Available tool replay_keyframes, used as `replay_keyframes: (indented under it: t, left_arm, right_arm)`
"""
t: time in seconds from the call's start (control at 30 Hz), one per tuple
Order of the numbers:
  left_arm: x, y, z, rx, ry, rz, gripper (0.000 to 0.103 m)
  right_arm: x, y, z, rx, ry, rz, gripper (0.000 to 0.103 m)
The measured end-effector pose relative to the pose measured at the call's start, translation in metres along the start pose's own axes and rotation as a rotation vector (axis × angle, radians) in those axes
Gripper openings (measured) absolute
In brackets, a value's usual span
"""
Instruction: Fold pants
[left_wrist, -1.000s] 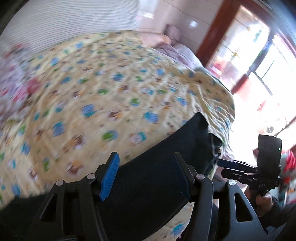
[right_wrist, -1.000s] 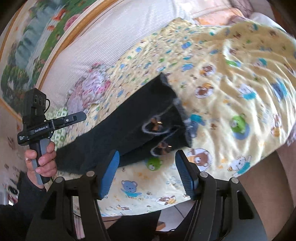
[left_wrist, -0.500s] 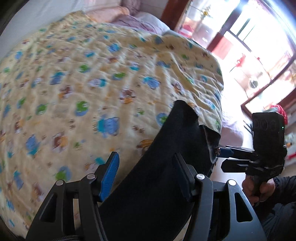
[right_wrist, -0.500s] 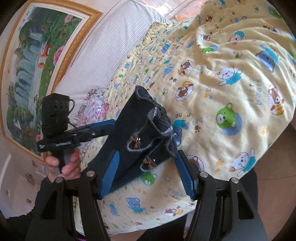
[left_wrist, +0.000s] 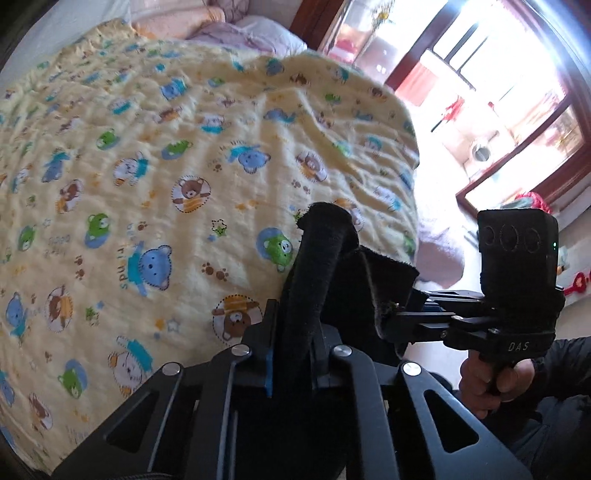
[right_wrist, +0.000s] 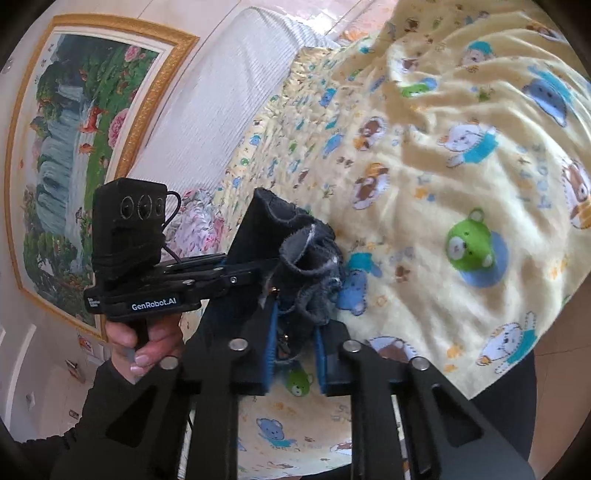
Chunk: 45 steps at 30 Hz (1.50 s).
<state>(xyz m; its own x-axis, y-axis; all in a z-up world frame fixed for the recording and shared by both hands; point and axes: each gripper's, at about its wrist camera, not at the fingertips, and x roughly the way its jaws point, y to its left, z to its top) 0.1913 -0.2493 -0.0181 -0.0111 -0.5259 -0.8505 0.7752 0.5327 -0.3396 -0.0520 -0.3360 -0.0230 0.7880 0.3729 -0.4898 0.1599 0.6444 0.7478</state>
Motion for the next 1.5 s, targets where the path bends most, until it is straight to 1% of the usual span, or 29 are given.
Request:
replay_keyframes:
  t: [0.13, 0.27, 0.33, 0.47, 0.57, 0.7, 0.87, 1.1, 1.2, 1.33, 1.37, 1.43, 1.5]
  left_arm:
    - [-0.031, 0.004, -0.012, -0.045, -0.081, -0.035, 0.011]
    - [-0.065, 0.008, -0.03, -0.077, -0.172, -0.055, 0.011]
    - [-0.081, 0.011, -0.041, -0.094, -0.217, -0.06, 0.011]
    - [-0.11, 0.017, -0.065, -0.127, -0.306, -0.049, 0.011]
    - [-0.128, 0.027, -0.087, -0.166, -0.354, -0.04, 0.011]
    - [-0.144, 0.047, -0.118, -0.239, -0.405, -0.046, 0.011]
    - [-0.144, 0.069, -0.151, -0.319, -0.436, -0.048, 0.011]
    - [-0.134, 0.098, -0.192, -0.425, -0.418, -0.032, 0.011]
    - [-0.134, 0.109, -0.211, -0.484, -0.418, -0.026, 0.011]
    - [-0.139, 0.121, -0.241, -0.573, -0.445, -0.004, 0.011]
    - [-0.141, 0.122, -0.248, -0.588, -0.45, 0.001, 0.011]
    - [-0.143, 0.121, -0.257, -0.606, -0.449, 0.036, 0.011]
    - [-0.147, 0.117, -0.268, -0.622, -0.455, 0.068, 0.009]
  right_arm:
    - [-0.007, 0.024, 0.002, -0.079, -0.022, 0.047, 0.016]
    - [-0.007, 0.053, 0.002, -0.138, -0.018, 0.141, 0.016]
    - [-0.002, 0.07, 0.0, -0.179, -0.003, 0.178, 0.016]
    - [0.016, 0.104, -0.005, -0.238, 0.042, 0.286, 0.016]
    - [0.037, 0.119, -0.009, -0.228, 0.085, 0.362, 0.016]
    - [0.065, 0.136, -0.017, -0.238, 0.14, 0.411, 0.016]
    - [0.1, 0.151, -0.033, -0.263, 0.222, 0.43, 0.016]
    - [0.139, 0.149, -0.057, -0.255, 0.336, 0.424, 0.016]
    - [0.147, 0.145, -0.066, -0.254, 0.379, 0.405, 0.016]
    - [0.16, 0.144, -0.074, -0.258, 0.415, 0.358, 0.016]
    - [0.162, 0.145, -0.075, -0.263, 0.421, 0.352, 0.017]
    - [0.165, 0.146, -0.077, -0.279, 0.434, 0.329, 0.02]
    - [0.168, 0.148, -0.08, -0.288, 0.452, 0.323, 0.028]
